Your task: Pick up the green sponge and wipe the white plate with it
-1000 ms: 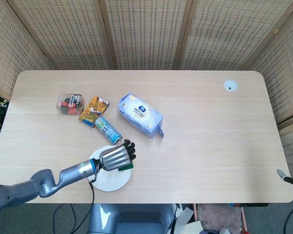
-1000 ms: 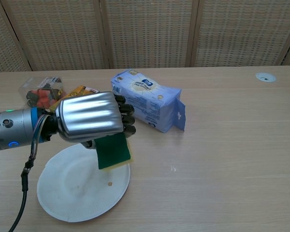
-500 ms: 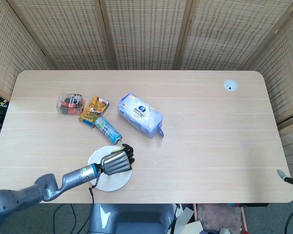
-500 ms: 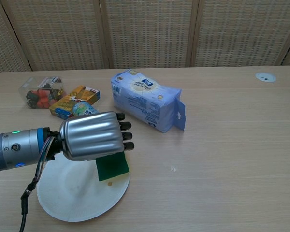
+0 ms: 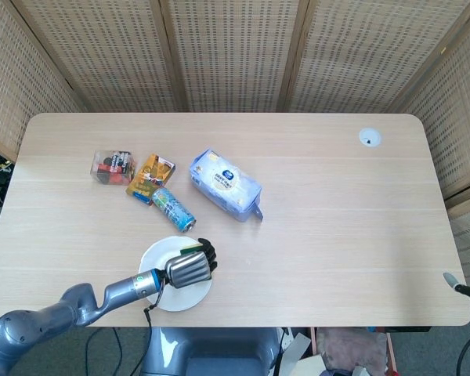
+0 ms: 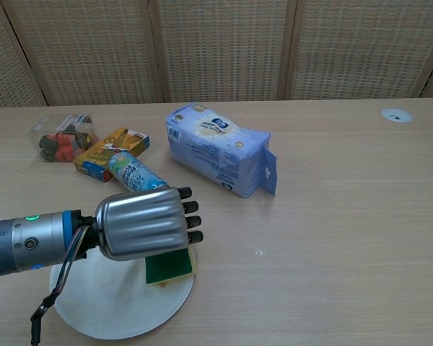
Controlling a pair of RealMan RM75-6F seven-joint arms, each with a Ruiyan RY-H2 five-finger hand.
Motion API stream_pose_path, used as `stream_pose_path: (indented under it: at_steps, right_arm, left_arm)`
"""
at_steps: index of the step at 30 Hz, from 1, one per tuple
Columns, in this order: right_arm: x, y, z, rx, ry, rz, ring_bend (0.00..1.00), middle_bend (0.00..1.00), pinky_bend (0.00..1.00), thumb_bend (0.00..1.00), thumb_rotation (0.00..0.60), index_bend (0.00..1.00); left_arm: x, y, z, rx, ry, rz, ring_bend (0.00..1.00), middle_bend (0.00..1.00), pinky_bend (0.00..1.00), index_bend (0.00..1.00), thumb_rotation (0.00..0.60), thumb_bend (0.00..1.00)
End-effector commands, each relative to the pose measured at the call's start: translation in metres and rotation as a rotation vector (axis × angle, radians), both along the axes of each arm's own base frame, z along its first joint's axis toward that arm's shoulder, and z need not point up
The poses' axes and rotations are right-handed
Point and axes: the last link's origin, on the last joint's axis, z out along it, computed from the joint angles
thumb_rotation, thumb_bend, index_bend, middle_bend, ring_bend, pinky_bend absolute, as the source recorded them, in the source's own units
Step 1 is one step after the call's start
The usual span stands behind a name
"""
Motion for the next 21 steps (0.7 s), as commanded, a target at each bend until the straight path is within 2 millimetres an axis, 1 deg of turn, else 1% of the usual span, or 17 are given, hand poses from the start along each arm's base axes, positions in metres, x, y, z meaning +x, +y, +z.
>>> stream_pose_path:
  at_steps: [1, 5, 8, 11, 13, 21]
  right_arm:
    - [0.0, 0.0, 0.0, -0.001, -0.001, 0.0, 0.0, 0.0, 0.0, 0.0, 0.6, 0.0]
    - [0.0, 0.001, 0.001, -0.003, -0.003, 0.002, 0.0, 0.0, 0.0, 0.0, 0.6, 0.0]
    - [0.0, 0.001, 0.001, -0.002, -0.005, 0.002, 0.0, 0.0, 0.0, 0.0, 0.6, 0.0]
    - [0.001, 0.001, 0.001, 0.0, -0.004, 0.005, 0.0, 0.0, 0.0, 0.0, 0.6, 0.0]
    - [0.001, 0.001, 0.0, 0.001, -0.004, 0.006, 0.0, 0.0, 0.0, 0.0, 0.6, 0.0]
    - [0.001, 0.001, 0.001, -0.001, -0.005, 0.006, 0.0, 0.0, 0.0, 0.0, 0.6, 0.0]
  left_arm:
    - [0.002, 0.001, 0.001, 0.003, -0.015, 0.004, 0.43, 0.64, 0.45, 0.71, 0.6, 0.16]
    - [0.008, 0.005, 0.009, 0.004, -0.079, 0.036, 0.43, 0.64, 0.45, 0.71, 0.6, 0.16]
    - [0.014, 0.007, 0.019, 0.003, -0.129, 0.043, 0.43, 0.64, 0.45, 0.71, 0.6, 0.16]
    - [0.015, 0.006, 0.023, -0.01, -0.135, 0.056, 0.43, 0.64, 0.45, 0.71, 0.6, 0.16]
    - [0.014, 0.004, 0.022, -0.013, -0.116, 0.05, 0.43, 0.64, 0.45, 0.71, 0.6, 0.16]
    - [0.006, -0.001, 0.006, -0.017, -0.051, 0.044, 0.43, 0.64, 0.45, 0.71, 0.6, 0.16]
